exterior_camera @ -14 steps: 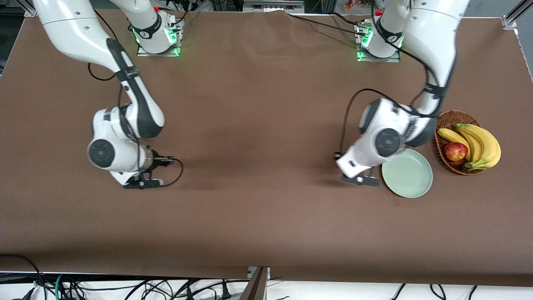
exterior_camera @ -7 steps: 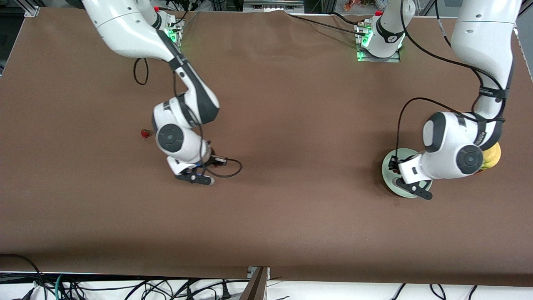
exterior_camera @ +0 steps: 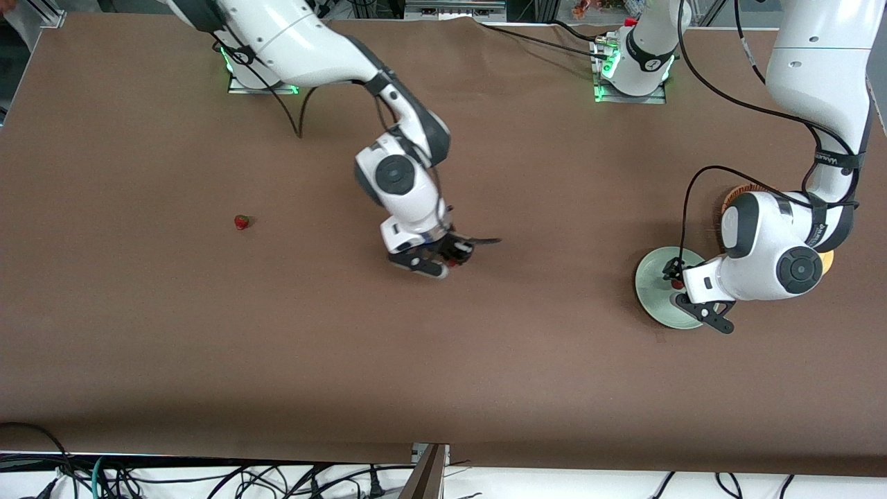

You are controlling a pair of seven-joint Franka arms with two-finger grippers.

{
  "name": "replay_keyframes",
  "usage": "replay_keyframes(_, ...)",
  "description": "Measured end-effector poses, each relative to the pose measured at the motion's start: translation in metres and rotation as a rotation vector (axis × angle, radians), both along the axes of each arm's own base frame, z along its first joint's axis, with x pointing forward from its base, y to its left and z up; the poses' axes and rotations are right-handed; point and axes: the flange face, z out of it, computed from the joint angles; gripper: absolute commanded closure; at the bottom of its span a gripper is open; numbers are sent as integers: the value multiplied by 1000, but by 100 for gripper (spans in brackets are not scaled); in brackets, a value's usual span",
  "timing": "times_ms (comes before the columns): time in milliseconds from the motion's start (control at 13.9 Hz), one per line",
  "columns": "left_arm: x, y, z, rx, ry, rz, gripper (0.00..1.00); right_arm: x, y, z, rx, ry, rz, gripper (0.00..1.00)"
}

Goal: Collect all strawberries into plate
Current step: 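Carry the strawberry to the plate while the right gripper carries another mid-table, then release the strawberry onto the plate while the right gripper releases its strawberry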

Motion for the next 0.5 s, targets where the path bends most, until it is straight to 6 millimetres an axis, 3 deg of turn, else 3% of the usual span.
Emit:
replay_keyframes(144,3,-3,7,-2,-12,-5,0,-18,39,-5,63,-49,15,93)
replay_keyframes(216,4,-4,13,-2,-24,-6,0,-28,54,-10,92,-73,25,75)
replay_keyframes(288,6,-5,22,-2,-38,-8,0,-37,65,-18,112,-90,35,3)
replay_keyframes(503,7,-10,51,-2,-44,-15,0,-49,77,-29,123,-97,43,0)
